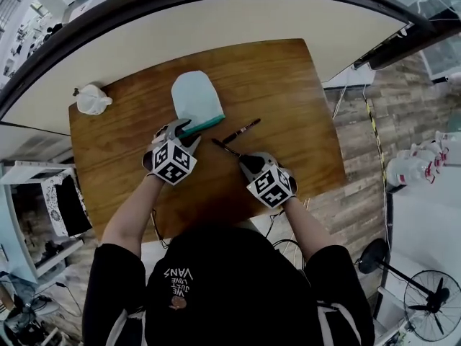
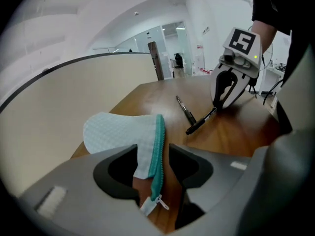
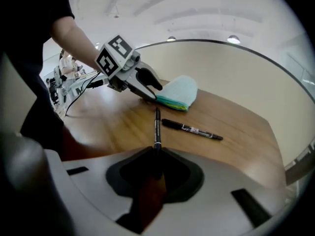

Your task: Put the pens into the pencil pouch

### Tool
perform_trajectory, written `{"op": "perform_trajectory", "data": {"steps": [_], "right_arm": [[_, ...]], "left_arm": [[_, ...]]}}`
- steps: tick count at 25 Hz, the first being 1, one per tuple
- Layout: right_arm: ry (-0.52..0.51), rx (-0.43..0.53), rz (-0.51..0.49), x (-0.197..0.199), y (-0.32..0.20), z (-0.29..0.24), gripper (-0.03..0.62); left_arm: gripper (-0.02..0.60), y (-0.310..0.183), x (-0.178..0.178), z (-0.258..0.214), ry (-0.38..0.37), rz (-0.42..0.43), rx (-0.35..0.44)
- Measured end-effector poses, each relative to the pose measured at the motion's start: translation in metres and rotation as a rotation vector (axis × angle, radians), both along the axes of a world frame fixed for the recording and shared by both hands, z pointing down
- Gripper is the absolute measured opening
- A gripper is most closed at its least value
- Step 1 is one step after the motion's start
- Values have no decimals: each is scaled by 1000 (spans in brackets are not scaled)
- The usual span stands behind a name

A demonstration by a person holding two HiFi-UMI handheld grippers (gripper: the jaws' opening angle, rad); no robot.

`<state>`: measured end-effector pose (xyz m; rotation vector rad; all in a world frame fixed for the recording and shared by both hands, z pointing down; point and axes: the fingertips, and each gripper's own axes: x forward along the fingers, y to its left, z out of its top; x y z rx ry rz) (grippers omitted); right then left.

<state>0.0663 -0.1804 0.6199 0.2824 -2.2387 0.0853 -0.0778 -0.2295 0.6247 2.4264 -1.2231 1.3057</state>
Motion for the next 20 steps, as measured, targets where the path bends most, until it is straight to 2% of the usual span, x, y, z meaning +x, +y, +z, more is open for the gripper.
{"op": "perform_trajectory", "data": {"steps": [4,8,13,20], "right_arm": [[-41,-29,143,8,15,-8,71],[-85,-47,247,12,29,-17,71],[-112,-50,351,13,44,-29,71],[-151,-55,443,-8,61,-40,71]], "left_arm": [[175,-7,2,7,-24,53,-2],[54,-12,2,4,22,51,-5],[48,-11,2,-3,95,36,-29],[46,6,5,-31,224,39,-12]]}}
